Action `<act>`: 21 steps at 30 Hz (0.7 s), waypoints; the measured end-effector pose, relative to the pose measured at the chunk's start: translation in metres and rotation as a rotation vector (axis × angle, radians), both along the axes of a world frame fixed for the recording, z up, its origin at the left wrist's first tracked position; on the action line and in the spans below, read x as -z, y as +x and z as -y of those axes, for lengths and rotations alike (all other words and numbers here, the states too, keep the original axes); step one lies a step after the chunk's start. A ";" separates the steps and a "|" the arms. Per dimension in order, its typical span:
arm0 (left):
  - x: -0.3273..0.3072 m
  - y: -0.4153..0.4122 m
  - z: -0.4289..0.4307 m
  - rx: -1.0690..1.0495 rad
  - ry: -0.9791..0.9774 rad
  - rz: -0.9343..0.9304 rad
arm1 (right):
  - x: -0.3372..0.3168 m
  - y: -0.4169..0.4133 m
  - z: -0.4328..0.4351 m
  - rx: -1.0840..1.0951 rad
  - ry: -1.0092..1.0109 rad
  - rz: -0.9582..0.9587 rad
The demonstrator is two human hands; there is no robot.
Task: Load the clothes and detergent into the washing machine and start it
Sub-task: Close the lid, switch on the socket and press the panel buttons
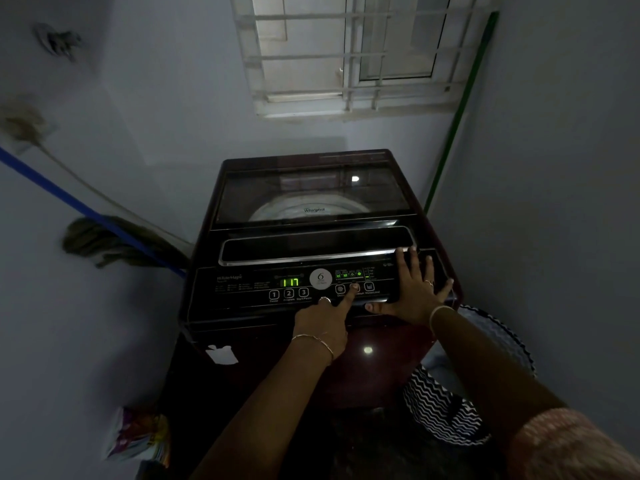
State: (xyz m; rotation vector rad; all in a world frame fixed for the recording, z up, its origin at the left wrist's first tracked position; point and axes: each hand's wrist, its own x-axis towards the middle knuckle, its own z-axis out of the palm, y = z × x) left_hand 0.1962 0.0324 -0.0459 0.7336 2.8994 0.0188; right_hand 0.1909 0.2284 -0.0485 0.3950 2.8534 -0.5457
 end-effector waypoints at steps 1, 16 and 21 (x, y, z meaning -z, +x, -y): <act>0.001 0.000 -0.001 -0.004 -0.001 -0.008 | 0.001 0.001 0.000 -0.001 -0.001 -0.015; 0.001 0.002 -0.004 -0.042 0.028 -0.015 | -0.001 0.001 0.001 -0.011 0.012 0.000; 0.002 0.006 -0.004 -0.049 0.033 -0.009 | -0.003 0.001 -0.002 -0.029 -0.018 0.023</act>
